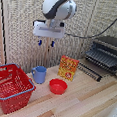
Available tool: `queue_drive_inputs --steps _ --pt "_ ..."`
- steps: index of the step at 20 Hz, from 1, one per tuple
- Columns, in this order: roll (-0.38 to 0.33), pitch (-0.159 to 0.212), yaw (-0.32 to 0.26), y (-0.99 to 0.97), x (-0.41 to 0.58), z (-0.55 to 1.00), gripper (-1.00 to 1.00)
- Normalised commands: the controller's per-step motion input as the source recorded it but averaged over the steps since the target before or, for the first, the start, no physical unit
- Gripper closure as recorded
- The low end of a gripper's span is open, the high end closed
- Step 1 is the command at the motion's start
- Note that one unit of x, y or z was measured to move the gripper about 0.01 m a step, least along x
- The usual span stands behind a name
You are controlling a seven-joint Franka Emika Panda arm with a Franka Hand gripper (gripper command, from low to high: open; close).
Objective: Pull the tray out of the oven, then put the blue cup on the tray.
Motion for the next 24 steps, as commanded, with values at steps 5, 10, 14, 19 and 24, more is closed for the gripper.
queue_drive_inputs --steps 5,10,14,19,24 --pt "0.003 0.024 0.0 0.05 -0.253 -0.12 -1.0" --pt "0.023 0.012 0.0 -0.33 -0.202 -0.27 -1.0" --pt "0.008 0.007 0.012 -0.29 -0.139 -0.46 -1.0" --pt "0.005 0.003 0.03 -0.01 -0.005 -0.73 -1.0" --pt "-0.006 0.0 0.038 0.12 0.056 -0.62 -1.0"
